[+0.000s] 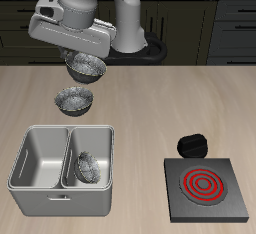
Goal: Place the smallest bowl in the left side of the drainer and the medium bowl in the right side
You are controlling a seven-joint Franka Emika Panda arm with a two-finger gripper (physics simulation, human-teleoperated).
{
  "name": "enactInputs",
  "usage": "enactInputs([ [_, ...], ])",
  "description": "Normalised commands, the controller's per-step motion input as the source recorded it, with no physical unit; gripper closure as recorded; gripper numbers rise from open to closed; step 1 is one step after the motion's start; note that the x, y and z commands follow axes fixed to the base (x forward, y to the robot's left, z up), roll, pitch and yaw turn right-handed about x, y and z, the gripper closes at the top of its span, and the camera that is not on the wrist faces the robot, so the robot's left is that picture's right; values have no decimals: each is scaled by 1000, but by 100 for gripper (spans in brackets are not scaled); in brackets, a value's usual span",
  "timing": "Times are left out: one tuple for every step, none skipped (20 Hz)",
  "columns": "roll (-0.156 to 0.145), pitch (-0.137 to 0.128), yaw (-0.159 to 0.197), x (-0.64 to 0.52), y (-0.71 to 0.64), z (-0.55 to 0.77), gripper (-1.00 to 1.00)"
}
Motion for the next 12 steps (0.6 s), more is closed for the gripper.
enactInputs([
  [-158,-30,-74,255,-372,293,100],
  [-40,-48,-25,267,-182,212,100],
  [22,60,-76,313,-62,89,100],
  [-103,9,17,283,-249,137,100],
  [13,10,4,753,-349,253,100],
  [7,-13,22,274,48,161,100],
  [82,-5,120,281,120,96,100],
  [-84,9,-53,192,-73,92,100],
  [-23,3,11,283,-89,150,100],
  [70,-40,89,214,138,79,100],
  [-18,40,15,163,-9,36,100],
  [102,-23,-18,654,-303,149,100],
])
